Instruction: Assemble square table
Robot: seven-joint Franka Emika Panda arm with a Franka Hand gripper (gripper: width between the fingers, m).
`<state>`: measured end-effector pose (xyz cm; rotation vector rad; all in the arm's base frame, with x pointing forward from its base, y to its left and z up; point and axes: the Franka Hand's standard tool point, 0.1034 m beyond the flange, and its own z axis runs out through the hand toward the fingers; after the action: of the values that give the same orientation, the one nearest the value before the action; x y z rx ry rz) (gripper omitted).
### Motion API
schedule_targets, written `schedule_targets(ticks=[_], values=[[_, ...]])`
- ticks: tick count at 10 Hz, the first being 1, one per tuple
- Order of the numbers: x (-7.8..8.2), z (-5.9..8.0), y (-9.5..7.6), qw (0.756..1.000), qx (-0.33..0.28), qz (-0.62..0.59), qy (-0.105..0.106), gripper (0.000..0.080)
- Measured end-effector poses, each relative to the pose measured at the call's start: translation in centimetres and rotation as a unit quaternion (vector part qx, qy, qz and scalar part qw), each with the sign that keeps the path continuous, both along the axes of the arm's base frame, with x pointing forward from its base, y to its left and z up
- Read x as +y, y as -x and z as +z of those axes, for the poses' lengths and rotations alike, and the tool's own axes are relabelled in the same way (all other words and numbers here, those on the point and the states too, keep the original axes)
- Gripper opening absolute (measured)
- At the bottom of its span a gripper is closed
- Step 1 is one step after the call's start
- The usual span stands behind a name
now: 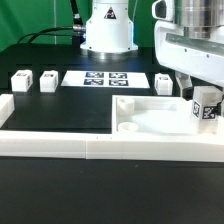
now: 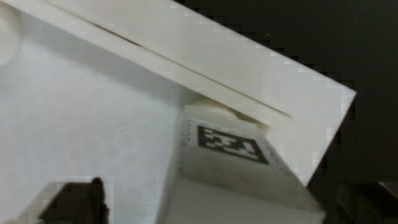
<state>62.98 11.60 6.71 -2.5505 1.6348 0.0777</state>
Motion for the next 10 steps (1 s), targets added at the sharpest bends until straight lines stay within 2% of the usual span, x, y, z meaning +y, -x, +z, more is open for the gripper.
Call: schedule_targets(ticks=[1,2,3,5,8,9,10], values=[[1.4,0.3,0.2,0.999,0.0,0.047,0.01,0.0649],[2.6,0.7,0.2,0.988,-0.015,0.15,0.017,0.0649],[2.8,0.6,0.2,0.977,-0.023,0.212,0.019,0.0649],[1.7,0.4,0.2,0.94,-0.034,0.34,0.023,0.0649],[-0.5,0.4,-0.2,0.906,-0.044,0.421,0.025,0.0649],[-0.2,0.3,-0.1,0.9,-0.047,0.434,0.026,0.0649],[-0.1,0.4,-0.2,0.874,-0.051,0.482,0.028,0.0649]])
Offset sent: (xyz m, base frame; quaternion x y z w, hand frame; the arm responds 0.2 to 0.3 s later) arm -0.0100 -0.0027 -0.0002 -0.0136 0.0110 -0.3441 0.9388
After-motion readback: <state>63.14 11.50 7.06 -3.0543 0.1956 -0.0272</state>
